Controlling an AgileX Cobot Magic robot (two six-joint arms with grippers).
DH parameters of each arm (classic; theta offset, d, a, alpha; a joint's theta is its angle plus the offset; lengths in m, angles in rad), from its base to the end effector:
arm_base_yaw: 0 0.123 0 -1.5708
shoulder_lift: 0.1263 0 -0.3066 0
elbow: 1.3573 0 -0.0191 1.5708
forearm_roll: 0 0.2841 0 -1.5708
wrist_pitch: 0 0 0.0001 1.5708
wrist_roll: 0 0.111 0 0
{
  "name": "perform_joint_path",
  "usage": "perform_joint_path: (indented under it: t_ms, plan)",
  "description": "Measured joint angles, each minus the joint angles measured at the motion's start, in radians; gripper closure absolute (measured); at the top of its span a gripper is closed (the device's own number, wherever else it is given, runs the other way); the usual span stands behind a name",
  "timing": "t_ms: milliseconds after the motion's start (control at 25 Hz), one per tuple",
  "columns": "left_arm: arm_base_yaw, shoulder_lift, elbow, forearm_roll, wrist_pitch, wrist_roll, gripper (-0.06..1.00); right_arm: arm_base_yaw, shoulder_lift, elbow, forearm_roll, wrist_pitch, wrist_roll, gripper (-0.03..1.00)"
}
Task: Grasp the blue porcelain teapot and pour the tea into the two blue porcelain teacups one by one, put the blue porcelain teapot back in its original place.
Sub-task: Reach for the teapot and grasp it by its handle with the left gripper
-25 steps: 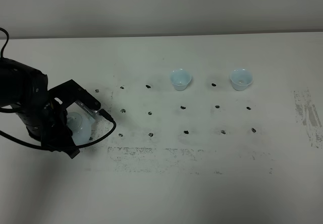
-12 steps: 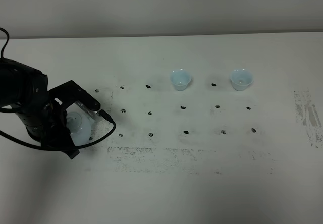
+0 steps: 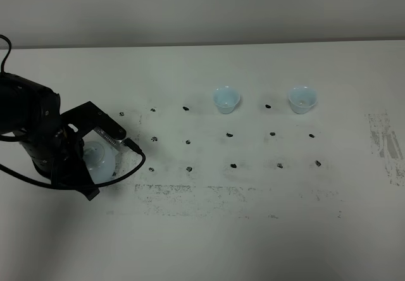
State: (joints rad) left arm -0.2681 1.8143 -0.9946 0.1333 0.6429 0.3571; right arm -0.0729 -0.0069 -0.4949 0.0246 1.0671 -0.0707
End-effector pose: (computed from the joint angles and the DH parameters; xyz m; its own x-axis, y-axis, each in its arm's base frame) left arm 0.3463 -0.0859 0.1246 -0.7338 0.6642 -0.1424 0.6455 0.7471 0.1586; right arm 0.0198 0.0010 0.2821 -0.4611 -0.0253 -0.8870 0.0267 0.9987 -0.0423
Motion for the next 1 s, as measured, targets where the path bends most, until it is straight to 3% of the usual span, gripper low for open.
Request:
perform_joint_path:
  t_ms: [1000]
  plan:
    - [0.000,-0.060,0.000,-0.022,-0.035,-0.005,0.91,0.000,0.000,0.000,0.000,0.000,0.000,0.39]
